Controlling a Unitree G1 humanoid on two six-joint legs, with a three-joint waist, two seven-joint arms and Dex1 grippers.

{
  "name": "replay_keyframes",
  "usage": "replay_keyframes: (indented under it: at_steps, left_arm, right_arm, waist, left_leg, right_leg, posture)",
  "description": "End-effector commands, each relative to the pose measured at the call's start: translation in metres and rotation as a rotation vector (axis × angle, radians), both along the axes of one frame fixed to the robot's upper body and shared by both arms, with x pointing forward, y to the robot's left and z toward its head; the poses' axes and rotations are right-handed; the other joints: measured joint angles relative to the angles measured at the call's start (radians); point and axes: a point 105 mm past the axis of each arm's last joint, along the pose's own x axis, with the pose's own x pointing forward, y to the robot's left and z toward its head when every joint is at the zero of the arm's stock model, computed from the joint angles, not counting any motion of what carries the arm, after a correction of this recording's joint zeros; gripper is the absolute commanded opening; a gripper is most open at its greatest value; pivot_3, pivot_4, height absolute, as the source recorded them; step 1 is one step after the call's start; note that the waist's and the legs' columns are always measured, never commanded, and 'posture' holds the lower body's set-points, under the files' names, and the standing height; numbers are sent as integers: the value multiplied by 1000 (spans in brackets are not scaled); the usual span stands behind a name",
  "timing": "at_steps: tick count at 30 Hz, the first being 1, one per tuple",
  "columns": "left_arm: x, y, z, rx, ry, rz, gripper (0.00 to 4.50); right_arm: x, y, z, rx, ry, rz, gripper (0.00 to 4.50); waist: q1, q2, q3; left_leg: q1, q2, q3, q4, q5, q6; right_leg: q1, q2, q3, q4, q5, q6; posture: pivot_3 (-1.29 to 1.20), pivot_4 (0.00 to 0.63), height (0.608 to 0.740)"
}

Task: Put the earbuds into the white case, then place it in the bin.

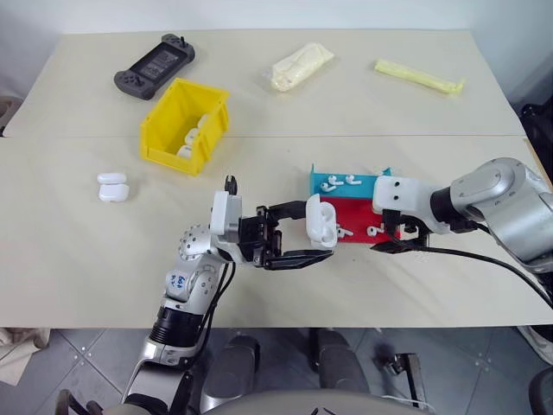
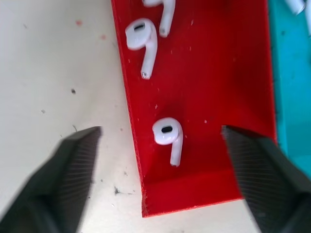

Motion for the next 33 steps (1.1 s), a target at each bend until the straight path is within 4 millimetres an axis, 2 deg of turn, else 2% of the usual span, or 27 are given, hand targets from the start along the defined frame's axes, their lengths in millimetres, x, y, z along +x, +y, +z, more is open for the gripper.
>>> replay_keyframes:
  at_steps: [1,2,17,29,32,33]
  left_arm:
    - [-4,3,9,-10,-37,-1,2774]
    - [-4,4,9,-7,-36,1,2774]
    - [-3,4,9,-3,-37,12,2774]
    - [-4,6,9,-6,-34,28,2774]
    - [-4,6,9,-5,-33,31,2774]
    - [-4,6,9,-5,-33,32,2774]
  right_arm:
    - [-1,1,5,-15,-17,34,2566]
    - [-1,1,4,-17,-18,36,2262]
    - [9,2,-5,-77,-67,71,2262]
    - [7,5,-13,-78,-51,88,2262]
    - [7,6,-14,-72,-52,89,1671]
    - [8,7,-14,-69,-55,90,1326]
  waist:
    - [-1,0,0]
    - [-1,0,0]
    - [-5,0,0]
    - [-19,0,0]
    - [-19,0,0]
    - [-19,0,0]
  left_leg:
    - [0,0,0,0,0,0]
    - [0,0,0,0,0,0]
    - [0,0,0,0,0,0]
    - [0,0,-1,0,0,0]
    - [0,0,-1,0,0,0]
    - [0,0,-1,0,0,0]
  right_leg:
    - [0,0,0,0,0,0]
    - [0,0,0,0,0,0]
    - [0,0,0,0,0,0]
    - [0,0,0,0,0,0]
    - [0,0,0,0,0,0]
    - [0,0,0,0,0,0]
  posture:
    - [0,150,740]
    - [0,150,740]
    - [0,150,740]
    - [0,150,740]
    - [0,150,740]
    - [0,150,740]
